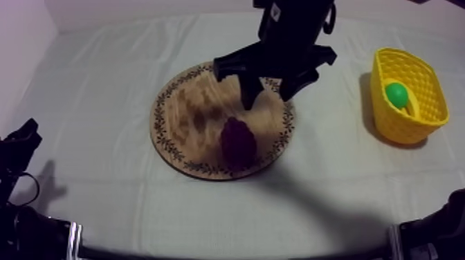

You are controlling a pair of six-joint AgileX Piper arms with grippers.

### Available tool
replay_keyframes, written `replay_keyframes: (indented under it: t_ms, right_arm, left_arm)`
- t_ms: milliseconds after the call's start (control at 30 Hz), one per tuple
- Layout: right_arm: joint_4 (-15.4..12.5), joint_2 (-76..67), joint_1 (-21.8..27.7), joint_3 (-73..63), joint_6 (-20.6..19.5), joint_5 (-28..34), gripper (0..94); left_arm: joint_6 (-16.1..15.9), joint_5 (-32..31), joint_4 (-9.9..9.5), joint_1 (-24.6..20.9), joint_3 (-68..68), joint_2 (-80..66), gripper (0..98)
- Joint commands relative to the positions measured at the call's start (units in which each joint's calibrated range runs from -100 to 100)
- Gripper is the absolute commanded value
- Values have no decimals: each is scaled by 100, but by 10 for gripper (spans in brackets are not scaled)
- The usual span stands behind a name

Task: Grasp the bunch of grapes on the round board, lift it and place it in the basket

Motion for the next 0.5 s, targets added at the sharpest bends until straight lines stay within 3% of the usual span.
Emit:
replay_keyframes:
  t_ms: [0, 133, 467]
  right_arm:
    - [-11, 18, -5, -2, -30, -5, 605]
    - [-25, 83, -5, -36, -80, -5, 658]
    - [-129, 558, -12, -10, -118, -60, 692]
  left_arm:
    - [-1, -1, 1, 2, -4, 2, 0]
    - [-1, -1, 1, 2, -4, 2, 0]
    - [-1, -1, 1, 2, -4, 2, 0]
